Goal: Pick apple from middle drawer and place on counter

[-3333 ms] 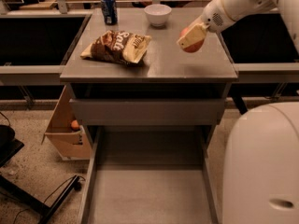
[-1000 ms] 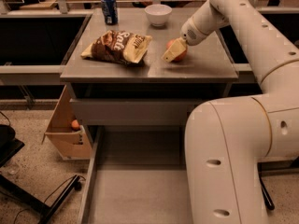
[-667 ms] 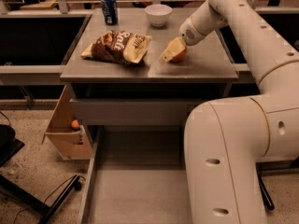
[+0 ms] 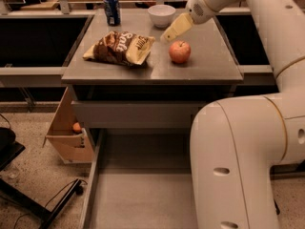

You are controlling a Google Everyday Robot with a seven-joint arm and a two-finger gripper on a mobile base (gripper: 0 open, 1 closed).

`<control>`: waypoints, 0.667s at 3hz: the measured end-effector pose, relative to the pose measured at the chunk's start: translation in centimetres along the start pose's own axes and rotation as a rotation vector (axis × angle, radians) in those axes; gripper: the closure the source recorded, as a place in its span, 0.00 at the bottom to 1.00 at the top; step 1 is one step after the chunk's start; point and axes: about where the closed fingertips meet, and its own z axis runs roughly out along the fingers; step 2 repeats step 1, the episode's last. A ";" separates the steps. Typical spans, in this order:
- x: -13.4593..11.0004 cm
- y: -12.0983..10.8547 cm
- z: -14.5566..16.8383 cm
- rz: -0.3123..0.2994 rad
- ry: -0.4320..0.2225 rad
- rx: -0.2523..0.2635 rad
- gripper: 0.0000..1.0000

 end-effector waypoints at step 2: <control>-3.2 0.9 -6.3 -0.041 -0.079 0.076 0.00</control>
Offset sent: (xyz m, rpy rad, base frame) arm 0.0000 0.0000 0.0000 0.0000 0.0000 0.0000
